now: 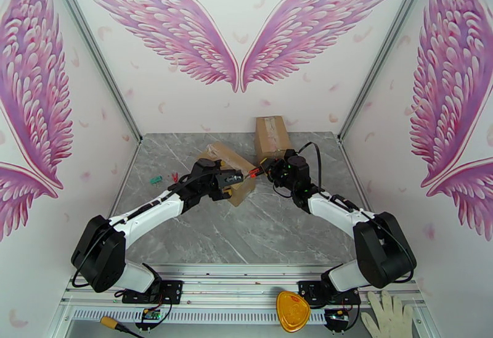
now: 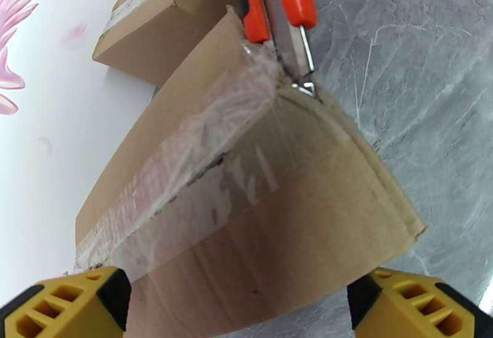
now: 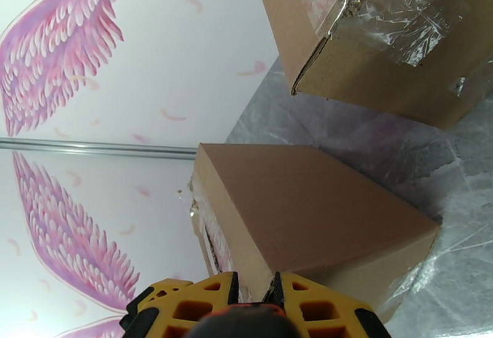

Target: Unpack the express box

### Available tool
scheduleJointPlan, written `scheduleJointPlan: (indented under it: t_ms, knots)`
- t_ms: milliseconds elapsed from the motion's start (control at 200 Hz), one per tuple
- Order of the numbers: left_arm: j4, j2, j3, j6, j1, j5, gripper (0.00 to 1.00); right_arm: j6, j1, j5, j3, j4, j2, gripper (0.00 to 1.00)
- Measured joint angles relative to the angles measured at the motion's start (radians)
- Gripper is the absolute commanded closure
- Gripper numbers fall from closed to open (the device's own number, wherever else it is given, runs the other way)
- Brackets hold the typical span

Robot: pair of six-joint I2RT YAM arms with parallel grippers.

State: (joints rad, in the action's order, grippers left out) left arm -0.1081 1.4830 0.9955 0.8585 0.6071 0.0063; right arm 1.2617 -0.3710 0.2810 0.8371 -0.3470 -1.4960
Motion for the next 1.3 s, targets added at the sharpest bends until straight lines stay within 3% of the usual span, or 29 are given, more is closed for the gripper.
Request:
scheduleJointPlan:
  t_ms: [650,865,1074,1299]
  knots:
    - [-0.037,0.0,0.008,0.04,-0.045,0.064,0.01,-0.052,0.002,0.101,0.036,0.025,-0.017,1.0]
    - [-0.051,0.0,0.009,0.058,-0.067,0.09,0.01,-0.079,0.011,0.18,0.048,0.043,-0.021,1.0]
    - [0.026,0.002,0.028,0.058,-0.079,0.077,0.01,-0.09,-0.035,0.408,0.05,0.156,-0.038,1.0]
    - [0.061,0.002,0.034,0.058,-0.079,0.077,0.01,-0.111,-0.024,0.449,0.05,0.218,-0.038,1.0]
